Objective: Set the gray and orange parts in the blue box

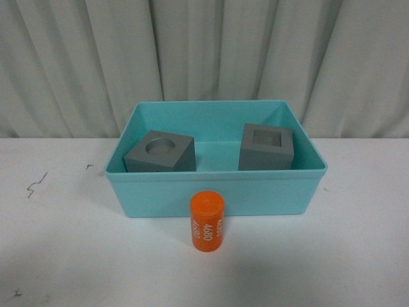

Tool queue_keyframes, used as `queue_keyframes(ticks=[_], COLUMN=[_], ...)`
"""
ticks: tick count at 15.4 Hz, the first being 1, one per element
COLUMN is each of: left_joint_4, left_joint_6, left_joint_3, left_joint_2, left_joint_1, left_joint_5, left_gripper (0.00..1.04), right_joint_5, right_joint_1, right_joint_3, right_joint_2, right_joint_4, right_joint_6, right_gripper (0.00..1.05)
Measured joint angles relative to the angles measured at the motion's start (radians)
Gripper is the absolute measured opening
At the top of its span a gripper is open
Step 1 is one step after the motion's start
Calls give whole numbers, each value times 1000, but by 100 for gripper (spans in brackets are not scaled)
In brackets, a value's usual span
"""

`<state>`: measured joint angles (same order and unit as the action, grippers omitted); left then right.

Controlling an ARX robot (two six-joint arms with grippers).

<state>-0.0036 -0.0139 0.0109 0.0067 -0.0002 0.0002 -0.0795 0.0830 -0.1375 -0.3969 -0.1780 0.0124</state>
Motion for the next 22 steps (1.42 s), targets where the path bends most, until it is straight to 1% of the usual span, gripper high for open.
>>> queue_keyframes(ticks=[1,2,3,5,7,9,11,12,13,18,22], left_joint_4=[0,0,0,0,0,0,0,0,0,0,0], left_joint_6=[0,0,0,0,0,0,0,0,0,0,0], left_joint_3=[0,0,0,0,0,0,0,0,0,0,0], left_joint_2=[0,0,0,0,0,0,0,0,0,0,0], left_joint_1=[0,0,0,0,0,0,0,0,0,0,0], left_joint_5=[0,-1,0,-1,0,0,0,0,0,0,0], left_gripper=[98,98,98,98,98,98,98,98,98,98,98], right_joint_5=[1,-13,-32,-49,-49,-61,-63,-79,-77,-56,-57], right_joint_1=[55,91,126,172,228,291,351,396,423,434,434], right_joint_3=[-81,-160,-257,-448,-637,-752,-803,-832,-878,-954,-1021], right_joint_2=[-171,-329,-511,-832,-1060,-1182,-1264,-1334,-1404,-1497,-1560], right_joint_4=[-127,-201,-223,-145,-42,65,150,209,246,280,290], right_joint_6=[29,61,101,161,175,174,173,173,153,103,103], right_gripper=[98,98,98,98,98,98,98,98,98,98,98])
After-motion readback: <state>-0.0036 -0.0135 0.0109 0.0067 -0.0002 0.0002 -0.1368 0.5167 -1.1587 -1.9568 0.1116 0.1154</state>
